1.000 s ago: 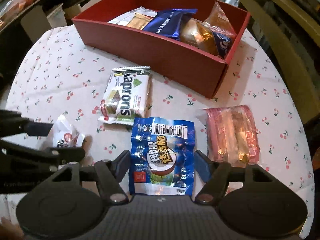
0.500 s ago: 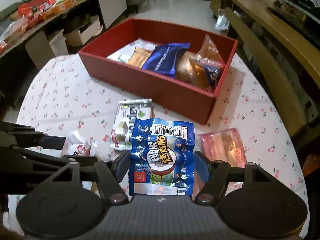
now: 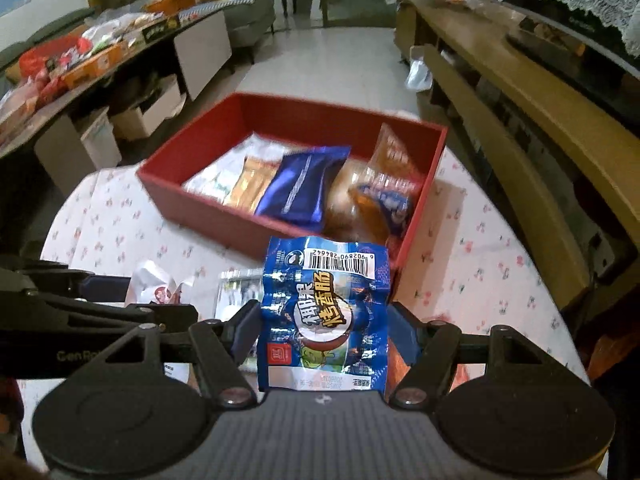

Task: Organize snacks
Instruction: 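Carry both bags into the red box and open both tools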

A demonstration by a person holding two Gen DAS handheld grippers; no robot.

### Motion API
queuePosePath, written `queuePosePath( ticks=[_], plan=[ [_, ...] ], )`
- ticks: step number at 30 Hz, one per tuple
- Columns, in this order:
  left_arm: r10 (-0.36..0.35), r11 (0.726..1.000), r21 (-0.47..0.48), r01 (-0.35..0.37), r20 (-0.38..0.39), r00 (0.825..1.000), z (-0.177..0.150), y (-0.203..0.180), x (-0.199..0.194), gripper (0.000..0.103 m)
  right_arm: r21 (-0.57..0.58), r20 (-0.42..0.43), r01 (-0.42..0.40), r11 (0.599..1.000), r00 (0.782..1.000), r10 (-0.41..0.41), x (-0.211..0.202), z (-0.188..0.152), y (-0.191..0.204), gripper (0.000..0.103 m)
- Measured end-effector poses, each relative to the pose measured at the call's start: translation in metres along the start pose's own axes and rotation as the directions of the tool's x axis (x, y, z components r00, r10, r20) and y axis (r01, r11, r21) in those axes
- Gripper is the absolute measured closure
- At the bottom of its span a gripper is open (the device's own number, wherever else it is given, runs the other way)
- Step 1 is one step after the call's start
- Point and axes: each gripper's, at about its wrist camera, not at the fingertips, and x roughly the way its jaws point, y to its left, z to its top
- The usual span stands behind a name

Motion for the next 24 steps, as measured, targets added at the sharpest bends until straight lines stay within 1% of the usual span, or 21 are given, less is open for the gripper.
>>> queuePosePath(
  ticks=[6,13,19,24],
  plan=[
    [0.008,1.000,-0.001,-0.008,0.036,0.999,0.024,0.001,0.001,0.043,0.038,0.041,0.017,0.999,0.999,-0.018,0.002,0.022,-0.005,0.028],
    [0.017,1.000,0.010,-0.018,0.084,0.996,0.058,-0.003,0.006,0.044,0.090,0.081,0.017,0.996,0.996,-0.024,0.008,0.049,-0.019,0.029],
    [0.031,1.000,-0.008,-0.030,0.107,0.994,0.084,0.002,0.017,0.044,0.112,0.096,0.013,0.994,0.995,-0.024,0.025,0.076,-0.025,0.029],
    [0.052,0.999,-0.016,-0.050,0.110,0.993,0.100,0.007,0.032,0.044,0.134,0.087,-0.001,0.991,0.996,-0.011,0.046,0.091,-0.030,0.029]
  ],
)
